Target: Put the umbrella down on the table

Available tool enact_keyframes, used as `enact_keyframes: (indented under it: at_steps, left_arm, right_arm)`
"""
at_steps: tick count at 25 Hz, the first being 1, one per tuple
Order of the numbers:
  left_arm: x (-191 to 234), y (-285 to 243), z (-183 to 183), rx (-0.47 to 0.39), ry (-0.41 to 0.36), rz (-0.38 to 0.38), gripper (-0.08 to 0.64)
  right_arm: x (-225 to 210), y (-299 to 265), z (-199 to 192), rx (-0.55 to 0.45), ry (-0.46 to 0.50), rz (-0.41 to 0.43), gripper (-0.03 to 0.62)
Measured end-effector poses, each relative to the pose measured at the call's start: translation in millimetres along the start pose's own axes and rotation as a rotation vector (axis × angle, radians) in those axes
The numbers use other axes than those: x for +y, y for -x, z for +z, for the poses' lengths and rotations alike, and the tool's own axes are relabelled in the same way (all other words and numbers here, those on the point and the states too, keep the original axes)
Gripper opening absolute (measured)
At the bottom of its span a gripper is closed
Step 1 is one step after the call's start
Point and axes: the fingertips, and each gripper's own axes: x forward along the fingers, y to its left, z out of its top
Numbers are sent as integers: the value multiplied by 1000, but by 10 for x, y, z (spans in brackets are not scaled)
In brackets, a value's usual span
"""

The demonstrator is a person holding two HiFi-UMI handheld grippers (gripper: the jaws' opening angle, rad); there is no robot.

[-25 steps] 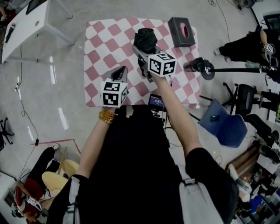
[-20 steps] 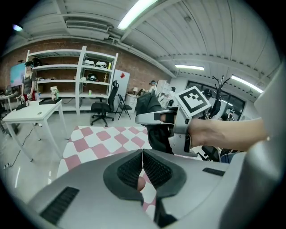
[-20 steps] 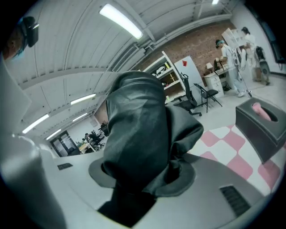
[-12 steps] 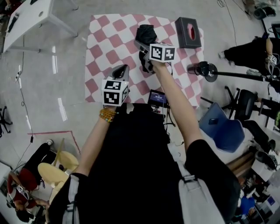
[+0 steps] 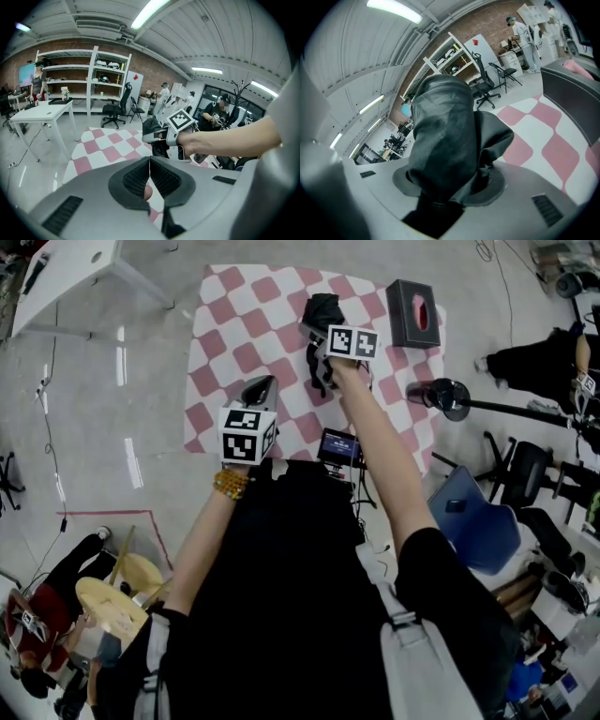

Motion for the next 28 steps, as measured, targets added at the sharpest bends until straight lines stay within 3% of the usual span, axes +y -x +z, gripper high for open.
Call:
enact_keyframes:
  at_steps: [7,28]
  left_arm:
    - [72,-10,-9,-1,21,22,15]
    - [317,-90,21,6,39,41,15]
  right_arm:
    - [-254,-191,-54,30,-70,-37,204]
    - [-521,-565,-129,111,-134,-118,218]
